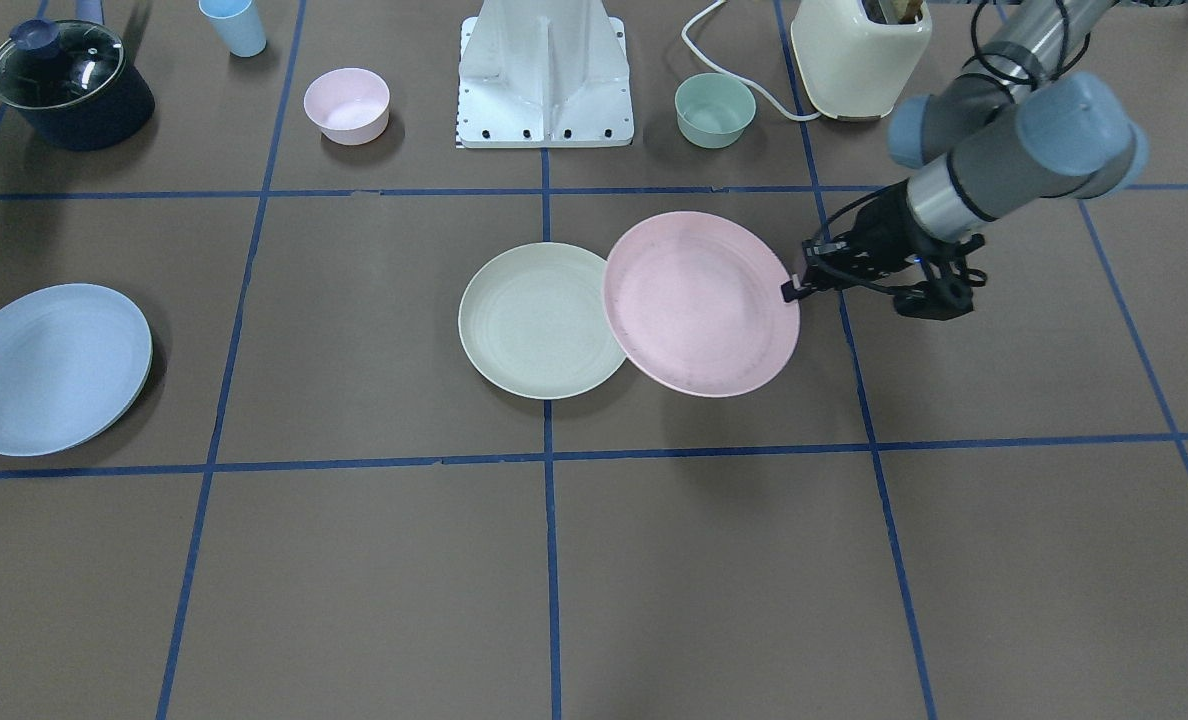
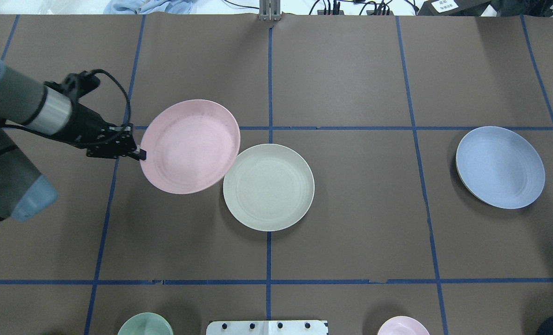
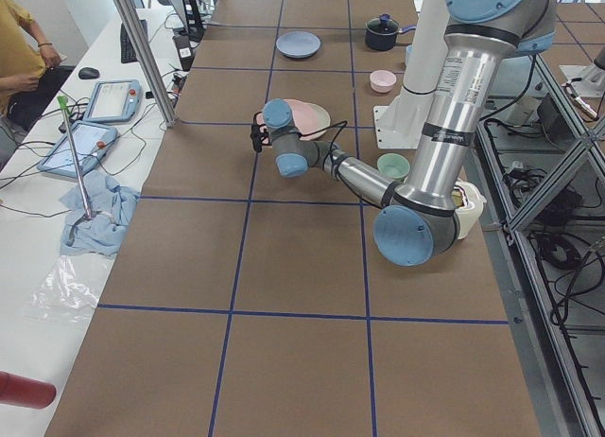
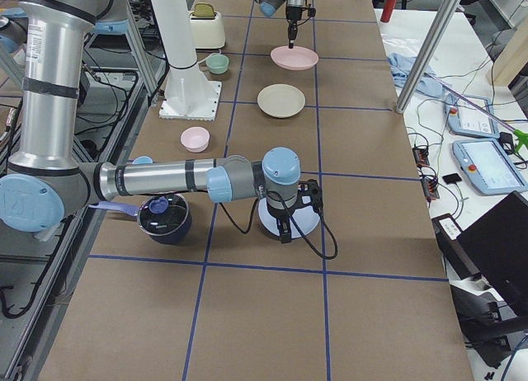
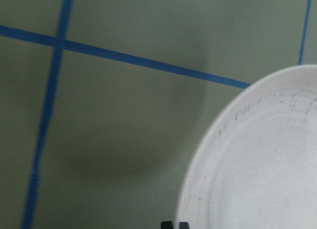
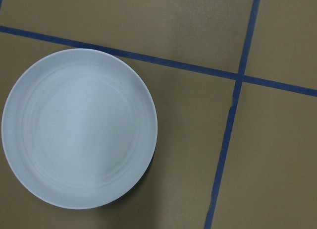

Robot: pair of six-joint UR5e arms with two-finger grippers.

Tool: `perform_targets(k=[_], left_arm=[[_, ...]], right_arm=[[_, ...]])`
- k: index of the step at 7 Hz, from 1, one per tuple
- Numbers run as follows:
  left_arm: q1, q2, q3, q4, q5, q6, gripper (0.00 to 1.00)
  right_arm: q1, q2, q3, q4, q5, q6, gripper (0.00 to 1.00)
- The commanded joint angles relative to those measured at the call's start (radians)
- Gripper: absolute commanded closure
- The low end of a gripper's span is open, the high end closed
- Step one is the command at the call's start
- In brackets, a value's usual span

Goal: Stack three plates with pink and blue
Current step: 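Lift the pink plate with the left gripper and carry it over the cream plate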

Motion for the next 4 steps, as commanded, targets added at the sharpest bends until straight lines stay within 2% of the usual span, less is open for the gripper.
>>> perform_targets(k=[1, 3, 4], left_arm=[[0.105, -0.101, 0.015, 0.089, 0.085, -0.061, 1.00], [0.226, -0.180, 0.016, 0.223, 0.263, -0.064, 1.00], [0.238, -0.190, 0.019, 0.233, 0.284, -0.064, 1.00]], right_arm=[[-0.009, 0.000, -0.001, 0.001, 0.001, 0.014, 0.00], [-0.017, 0.000, -0.002, 0.004, 0.001, 0.031, 0.00], [-0.017, 0.000, -0.007, 0.004, 0.001, 0.032, 0.00]])
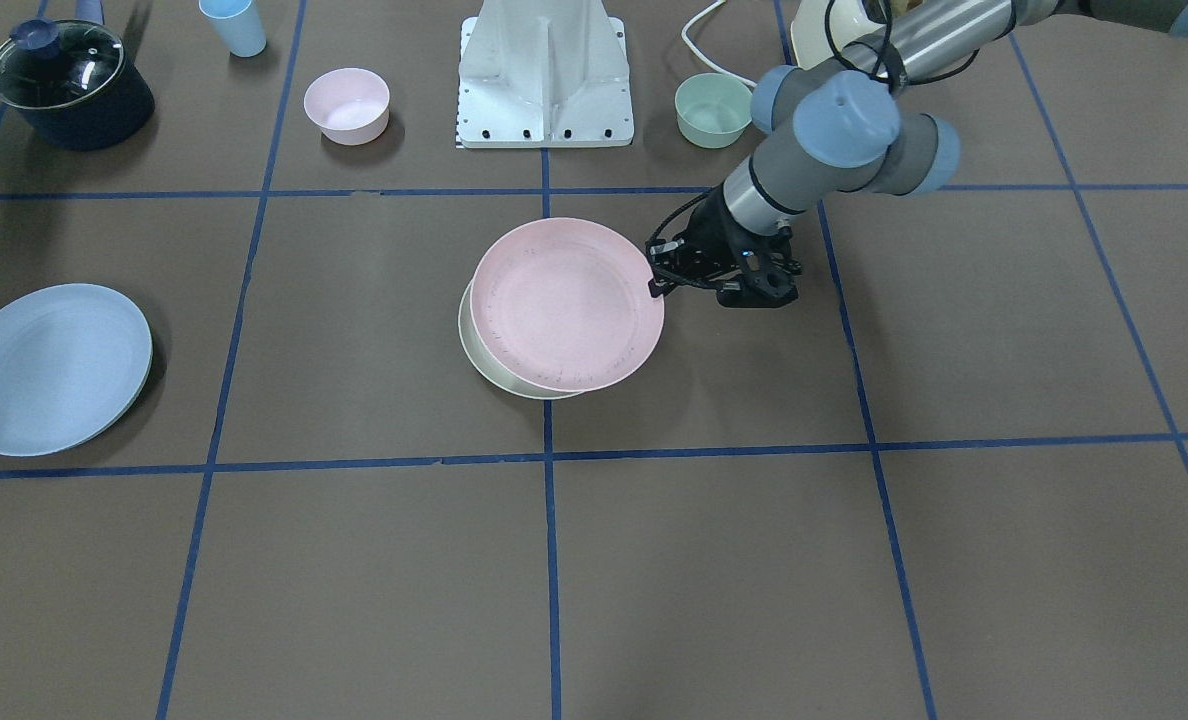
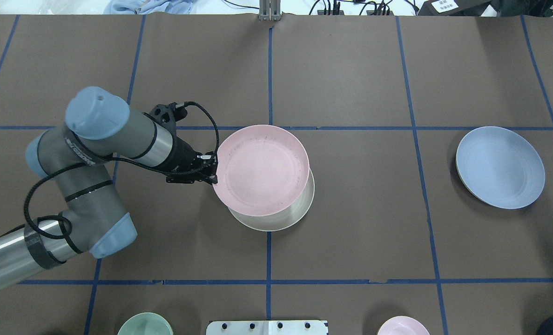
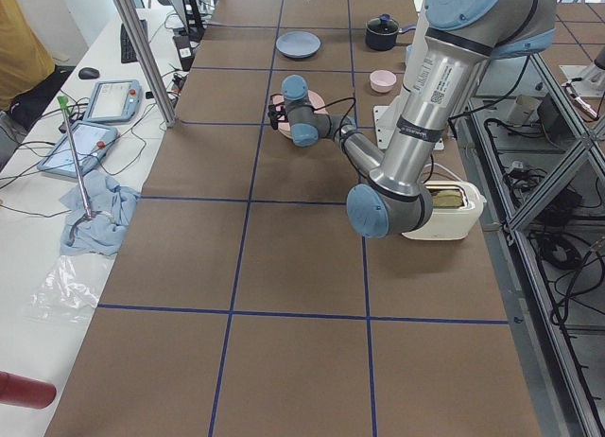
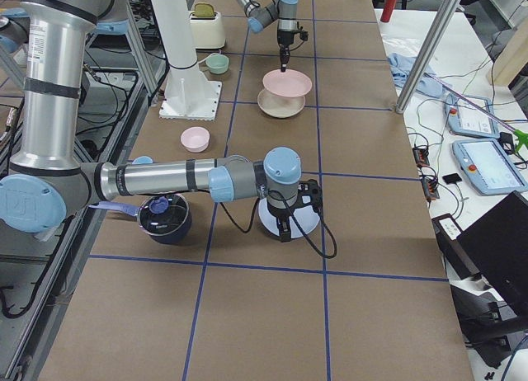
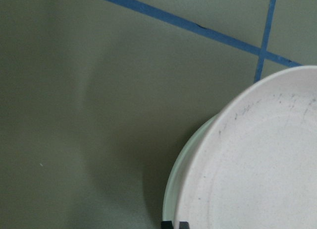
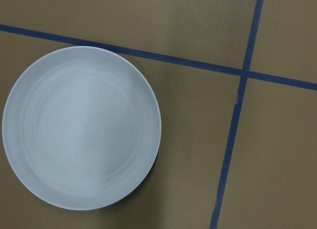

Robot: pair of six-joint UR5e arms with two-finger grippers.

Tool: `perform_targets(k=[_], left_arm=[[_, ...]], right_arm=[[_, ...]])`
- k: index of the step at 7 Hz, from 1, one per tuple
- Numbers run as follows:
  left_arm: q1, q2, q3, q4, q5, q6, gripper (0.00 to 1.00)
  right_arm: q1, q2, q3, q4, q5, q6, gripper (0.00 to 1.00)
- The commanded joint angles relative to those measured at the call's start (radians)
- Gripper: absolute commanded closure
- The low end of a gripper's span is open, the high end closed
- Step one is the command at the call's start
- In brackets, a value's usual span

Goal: Stack three plates with pink and blue
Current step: 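Lift the pink plate with the left gripper and carry it over the cream plate, then lower the pink plate onto the cream plate and open the left gripper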

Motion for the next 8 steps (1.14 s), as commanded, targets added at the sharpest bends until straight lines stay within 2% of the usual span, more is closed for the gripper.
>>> perform_targets(k=[1, 7, 8], left_arm=[[0.040, -0.033, 0.012, 0.042, 0.059, 0.000, 1.00], [0.056, -0.043, 0.041, 0.042, 0.059, 0.002, 1.00], [0.056, -0.046, 0.043, 0.042, 0.059, 0.002, 0.94]], right_arm=[[-0.001, 0.000, -0.004, 0.001, -0.001, 0.003, 0.00], [-0.001, 0.000, -0.005, 0.001, 0.000, 0.003, 0.00], [-0.001, 0.000, -0.005, 0.001, -0.001, 0.003, 0.00]])
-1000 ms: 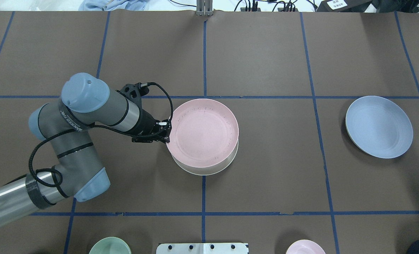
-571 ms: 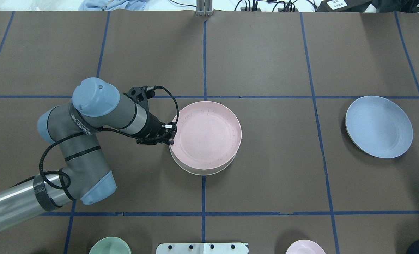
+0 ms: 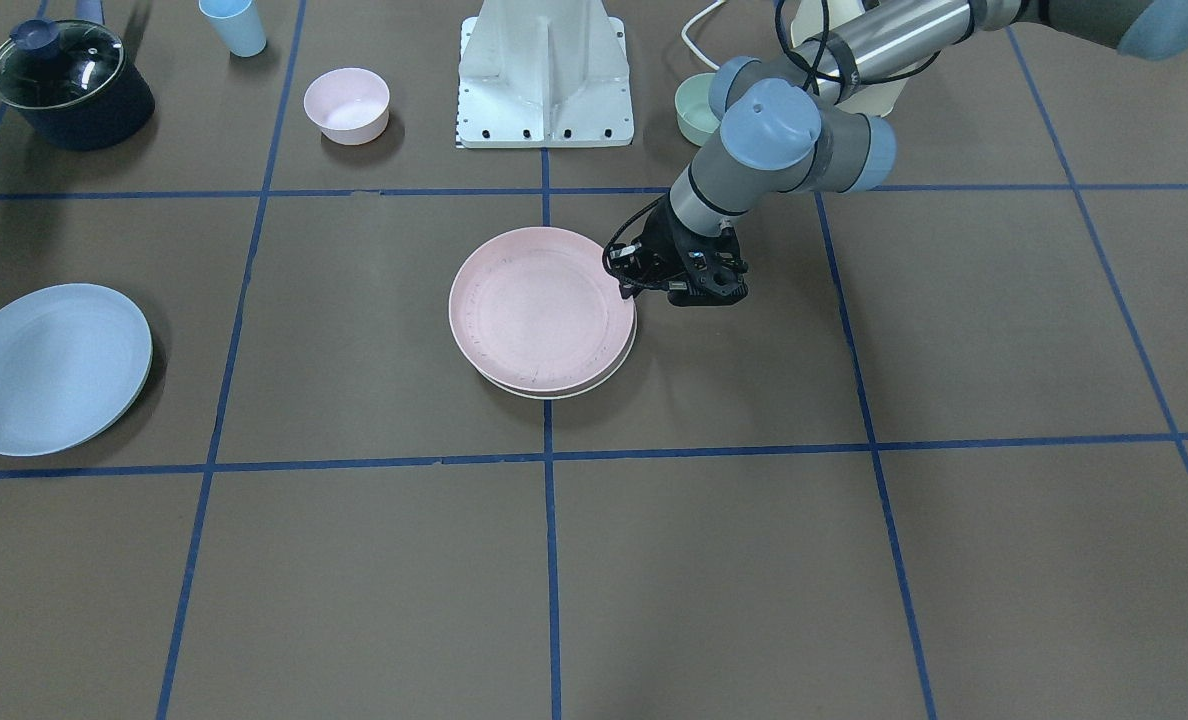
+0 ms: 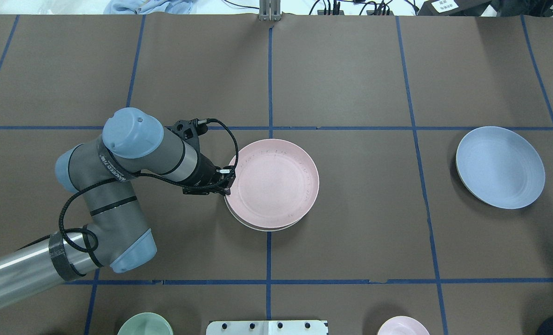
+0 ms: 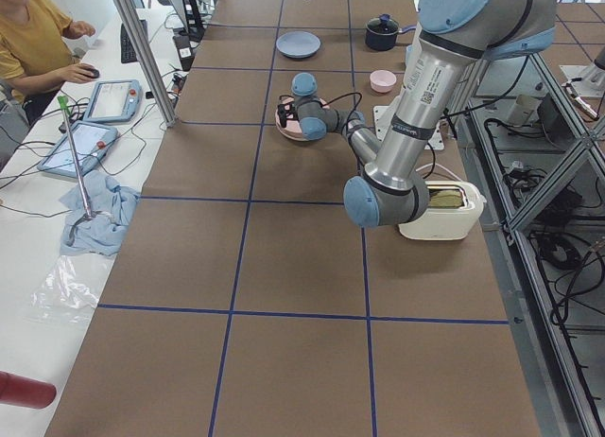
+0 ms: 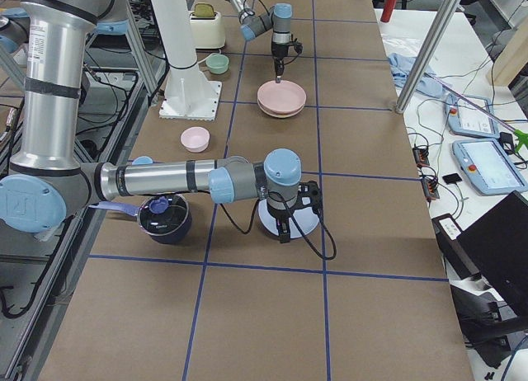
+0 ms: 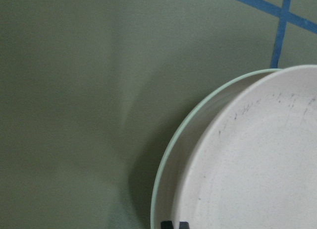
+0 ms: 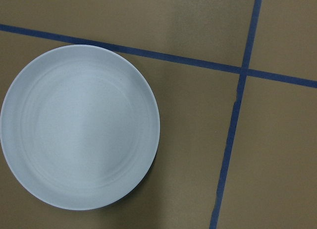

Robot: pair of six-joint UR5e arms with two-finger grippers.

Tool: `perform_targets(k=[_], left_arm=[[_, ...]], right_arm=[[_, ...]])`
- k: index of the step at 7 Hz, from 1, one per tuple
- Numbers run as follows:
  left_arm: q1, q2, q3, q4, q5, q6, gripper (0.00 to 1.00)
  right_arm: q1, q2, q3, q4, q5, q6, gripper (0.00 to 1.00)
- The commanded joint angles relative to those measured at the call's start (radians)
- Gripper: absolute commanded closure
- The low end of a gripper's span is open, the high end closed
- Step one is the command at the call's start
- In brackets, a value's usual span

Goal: Stack three plates with pink and blue
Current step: 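Lower the pink plate onto the cream plate and open the left gripper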

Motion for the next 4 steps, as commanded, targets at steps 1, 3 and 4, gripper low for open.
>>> perform_targets(k=[1, 3, 4], left_arm=[[0.001, -0.004, 0.002, 0.000, 0.000, 0.000, 0.65], [-0.001, -0.001, 0.000, 0.000, 0.000, 0.002, 0.64], [-0.003, 0.001, -0.009, 0.000, 0.000, 0.002, 0.63]], right_arm=[[0.000, 0.000, 0.000, 0.000, 0.000, 0.000, 0.00], [-0.002, 0.002, 0.000, 0.000, -0.001, 0.000, 0.00], [-0.006, 0.002, 0.000, 0.000, -0.001, 0.000, 0.00]])
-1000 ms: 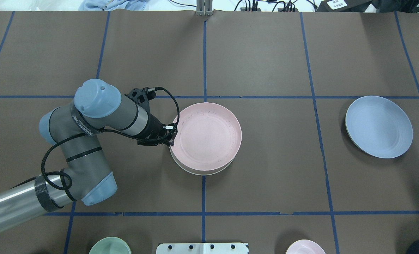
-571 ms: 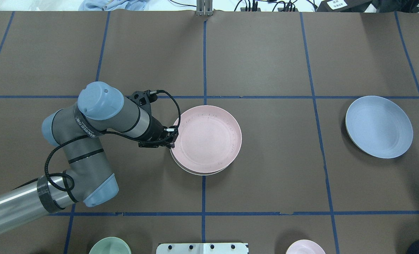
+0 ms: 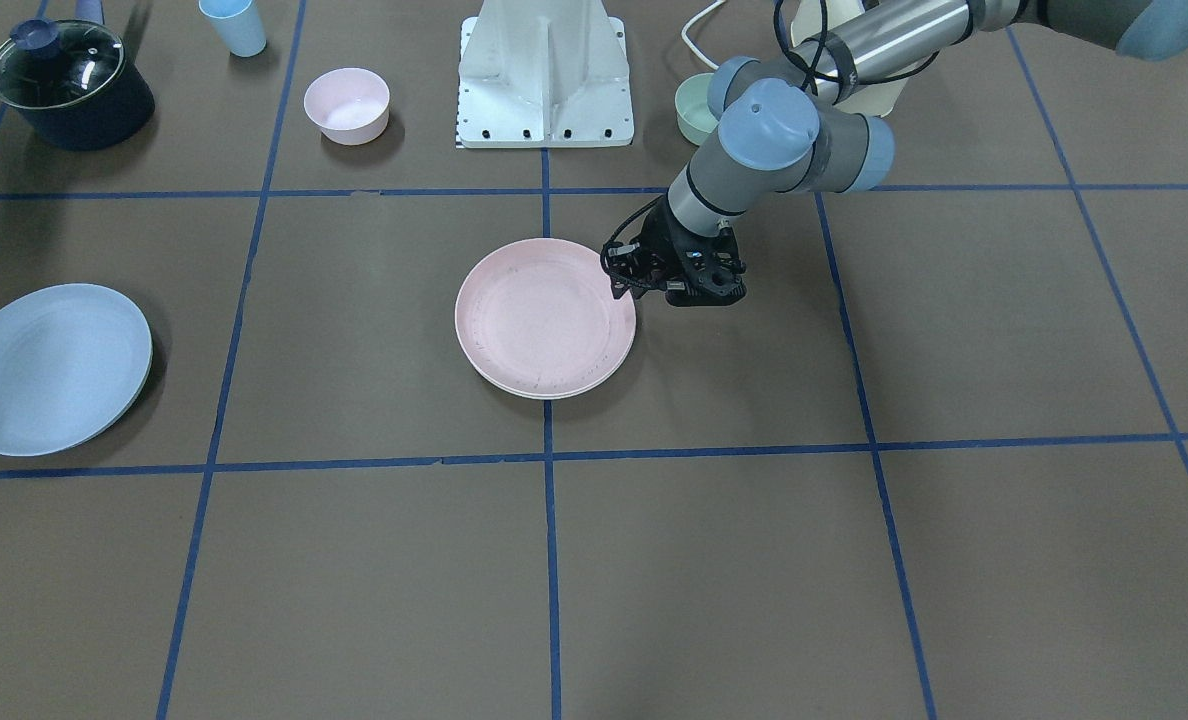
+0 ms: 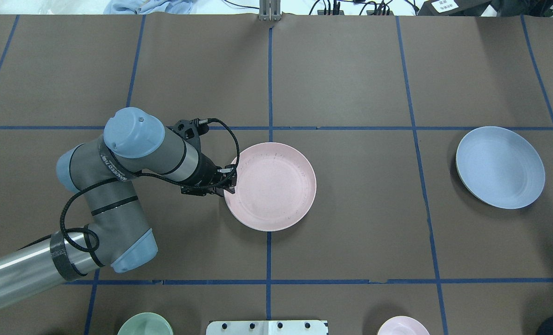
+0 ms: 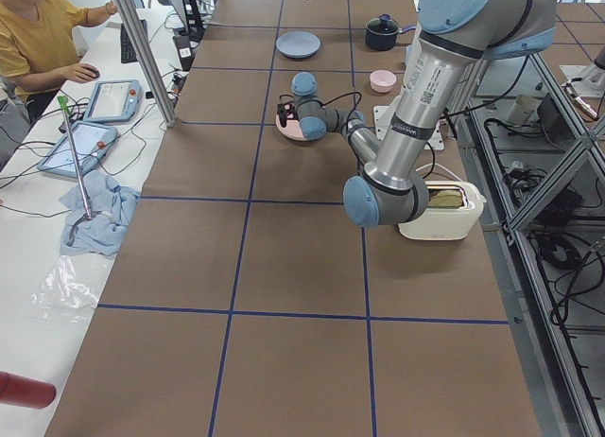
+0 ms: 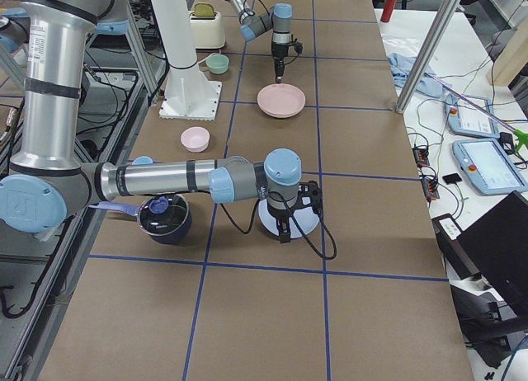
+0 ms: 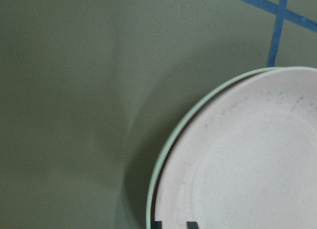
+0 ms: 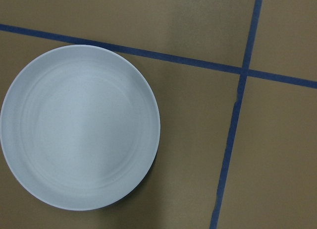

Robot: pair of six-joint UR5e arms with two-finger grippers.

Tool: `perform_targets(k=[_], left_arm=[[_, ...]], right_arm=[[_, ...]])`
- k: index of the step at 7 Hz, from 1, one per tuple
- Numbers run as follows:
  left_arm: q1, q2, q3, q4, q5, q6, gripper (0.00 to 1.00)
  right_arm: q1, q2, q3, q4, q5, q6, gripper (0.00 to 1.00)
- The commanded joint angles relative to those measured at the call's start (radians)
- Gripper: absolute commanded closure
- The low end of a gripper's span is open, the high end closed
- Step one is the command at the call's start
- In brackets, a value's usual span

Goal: Stack three plates with pink and blue
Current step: 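Lower the pink plate onto the cream plate and open the left gripper, then withdraw the left gripper while the right gripper grasps the light blue plate rim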

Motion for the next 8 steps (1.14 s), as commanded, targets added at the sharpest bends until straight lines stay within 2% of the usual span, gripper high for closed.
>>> perform_targets(k=[1, 4, 5, 6, 7, 8], left_arm=[[-0.006, 0.009, -0.035, 0.003, -0.003, 0.002, 0.63], [-0.104, 0.044, -0.124, 0.018, -0.026, 0.011, 0.65], [-0.151, 0.060, -0.130, 0.018, -0.094, 0.012, 0.65], [-0.179, 0.069, -0.138, 0.017, -0.113, 0.019, 0.65], [-0.190, 0.090, -0.160, 0.018, -0.115, 0.087, 0.65], [-0.209, 0.113, -0.170, 0.018, -0.117, 0.116, 0.65]], right_arm=[[-0.016, 0.000, -0.005, 0.000, 0.000, 0.002, 0.00], [-0.068, 0.129, -0.200, 0.002, 0.001, 0.055, 0.00], [-0.098, 0.156, -0.240, 0.003, 0.006, 0.087, 0.00], [-0.152, 0.163, -0.242, 0.056, 0.008, 0.198, 0.00], [-0.196, 0.163, -0.309, 0.231, 0.003, 0.350, 0.00], [-0.217, 0.163, -0.421, 0.431, 0.003, 0.444, 0.00]])
